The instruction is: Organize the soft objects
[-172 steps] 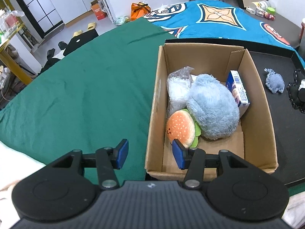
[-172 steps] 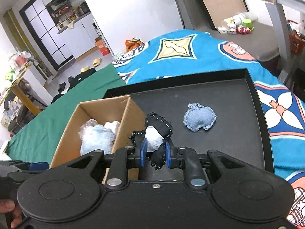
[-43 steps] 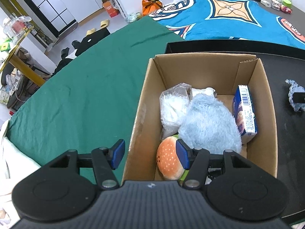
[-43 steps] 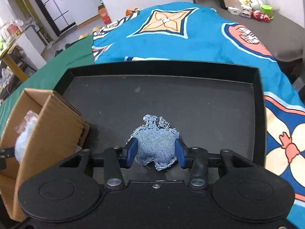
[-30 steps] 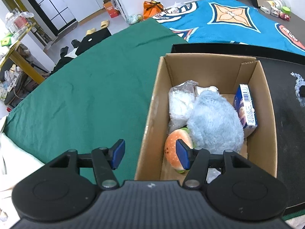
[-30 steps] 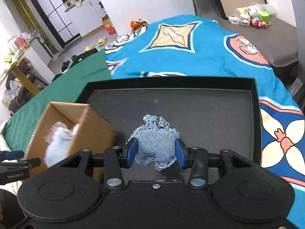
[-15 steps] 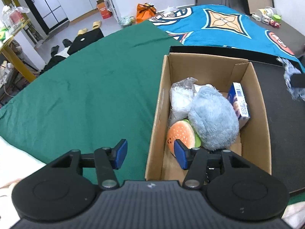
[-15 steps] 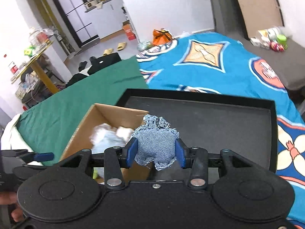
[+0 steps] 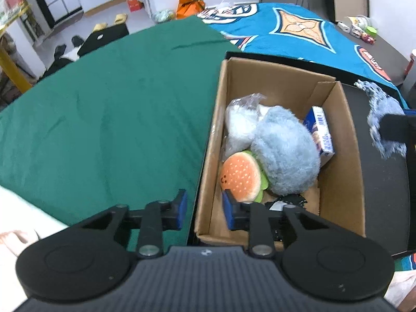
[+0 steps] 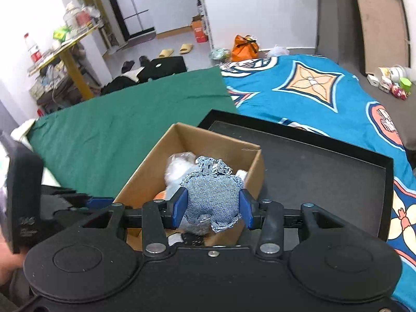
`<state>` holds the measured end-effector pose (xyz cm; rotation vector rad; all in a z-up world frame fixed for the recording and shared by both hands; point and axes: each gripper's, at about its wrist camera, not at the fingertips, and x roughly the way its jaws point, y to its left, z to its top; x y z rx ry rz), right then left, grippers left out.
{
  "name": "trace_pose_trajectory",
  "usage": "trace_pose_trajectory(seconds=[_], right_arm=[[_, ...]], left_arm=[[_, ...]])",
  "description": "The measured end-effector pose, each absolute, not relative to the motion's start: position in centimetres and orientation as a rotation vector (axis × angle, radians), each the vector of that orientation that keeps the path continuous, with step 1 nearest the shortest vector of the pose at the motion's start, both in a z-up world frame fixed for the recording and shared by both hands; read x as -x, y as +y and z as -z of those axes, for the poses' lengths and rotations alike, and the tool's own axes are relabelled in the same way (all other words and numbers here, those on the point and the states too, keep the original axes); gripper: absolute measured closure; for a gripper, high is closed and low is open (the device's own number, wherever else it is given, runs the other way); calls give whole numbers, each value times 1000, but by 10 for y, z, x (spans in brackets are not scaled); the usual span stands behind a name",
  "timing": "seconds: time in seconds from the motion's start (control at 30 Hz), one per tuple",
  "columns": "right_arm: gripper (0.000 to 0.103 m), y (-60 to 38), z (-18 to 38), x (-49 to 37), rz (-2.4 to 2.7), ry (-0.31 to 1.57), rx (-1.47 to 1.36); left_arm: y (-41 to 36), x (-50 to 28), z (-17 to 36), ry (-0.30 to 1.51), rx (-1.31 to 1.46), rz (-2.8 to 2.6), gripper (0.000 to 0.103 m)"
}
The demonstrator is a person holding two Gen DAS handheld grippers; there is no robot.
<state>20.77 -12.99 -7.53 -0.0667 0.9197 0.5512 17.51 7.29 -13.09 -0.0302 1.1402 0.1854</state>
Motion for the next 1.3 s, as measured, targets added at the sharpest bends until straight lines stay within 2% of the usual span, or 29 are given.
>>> trace_pose_trajectory(seconds=[0.07,0.17,0.37,0.47,0.7,0.9,0.97,1.03,1.17,1.2,1.23,1.3], right_arm=[[60,-120,74,-203,-562,925,93],[60,-108,72,-195,-578,933,129],[59,-85,74,-182,-581,963,203],[48,-80,77,-179,-573,967,221],[42,-73,72,-172,-529,965,248],[28,-81,58,-167,-467,957,227],[25,-83,56,-167,-433,956,224],[17,-87,53,-164,-401,954,211],[14,-101,46,-156,-337,944,160],[11,-105,44,-154,-321,946,142],[7,-109,42,-153,-310,943,123],[6,-120,38,-147,-285,928,77]], left_arm=[[77,-175,133,1149,53,-183,87],[77,-173,135,1150,55,-165,92],[84,-172,138,1138,88,-164,93],[88,-171,137,1122,115,-155,94],[98,-166,137,1106,170,-130,93],[100,-163,133,1098,178,-119,93],[102,-161,130,1086,188,-117,90],[103,-159,127,1082,195,-110,90],[99,-151,112,1062,177,-115,88],[96,-149,108,1058,169,-102,88],[94,-147,102,1057,168,-83,86],[89,-143,91,1044,165,-62,81]])
